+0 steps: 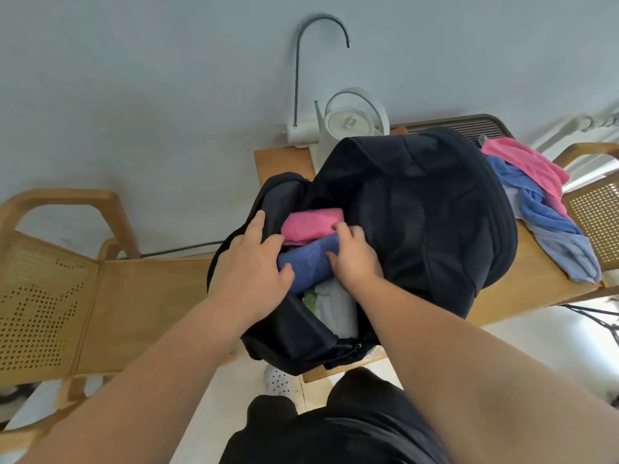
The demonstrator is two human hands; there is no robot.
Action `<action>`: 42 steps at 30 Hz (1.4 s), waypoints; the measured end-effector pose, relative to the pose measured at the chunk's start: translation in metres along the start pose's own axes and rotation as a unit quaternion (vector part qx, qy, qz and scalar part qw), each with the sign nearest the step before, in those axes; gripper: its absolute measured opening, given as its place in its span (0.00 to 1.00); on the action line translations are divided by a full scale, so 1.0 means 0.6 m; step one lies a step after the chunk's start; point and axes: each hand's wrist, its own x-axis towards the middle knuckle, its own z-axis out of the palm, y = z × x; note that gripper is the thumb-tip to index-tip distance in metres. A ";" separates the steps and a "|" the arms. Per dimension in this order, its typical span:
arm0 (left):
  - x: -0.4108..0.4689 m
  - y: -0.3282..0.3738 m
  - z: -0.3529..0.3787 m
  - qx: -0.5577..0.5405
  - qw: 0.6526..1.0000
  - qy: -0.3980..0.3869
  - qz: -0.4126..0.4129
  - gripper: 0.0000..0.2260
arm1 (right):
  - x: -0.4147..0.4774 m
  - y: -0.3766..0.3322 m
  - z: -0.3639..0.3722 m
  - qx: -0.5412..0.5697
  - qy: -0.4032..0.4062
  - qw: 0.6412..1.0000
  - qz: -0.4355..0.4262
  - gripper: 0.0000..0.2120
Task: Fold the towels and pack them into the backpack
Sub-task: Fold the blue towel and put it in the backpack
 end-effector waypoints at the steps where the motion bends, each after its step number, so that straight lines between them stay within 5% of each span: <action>1: -0.006 0.004 0.004 0.015 1.000 0.010 0.012 0.24 | -0.004 -0.002 0.003 -0.079 0.017 0.996 -0.026 0.23; 4: -0.025 0.009 0.019 0.030 0.998 0.028 0.042 0.26 | -0.020 -0.017 0.010 -0.259 0.088 0.942 -0.194 0.21; 7: -0.034 0.000 0.031 0.010 0.999 0.031 0.038 0.22 | -0.043 -0.035 0.024 -0.324 -0.045 0.888 -0.324 0.21; 10: -0.033 -0.009 0.034 0.000 0.999 0.029 0.042 0.21 | -0.043 -0.038 0.047 -0.399 -0.183 0.870 -0.225 0.31; 14: -0.033 -0.018 0.035 -0.003 0.998 0.035 0.050 0.19 | -0.024 -0.045 0.060 -0.364 -0.247 0.893 -0.092 0.48; 19: -0.034 -0.019 0.038 -0.012 0.998 0.036 0.050 0.19 | 0.005 -0.075 0.066 -0.265 -0.261 0.928 -0.018 0.47; 35: -0.031 -0.004 0.027 0.022 0.997 0.056 0.053 0.21 | 0.006 -0.076 0.021 -0.303 -0.302 0.902 -0.053 0.51; 42: 0.025 0.072 -0.016 -0.057 0.989 0.121 0.060 0.16 | -0.039 -0.086 -0.150 -0.319 -0.094 0.934 -0.130 0.39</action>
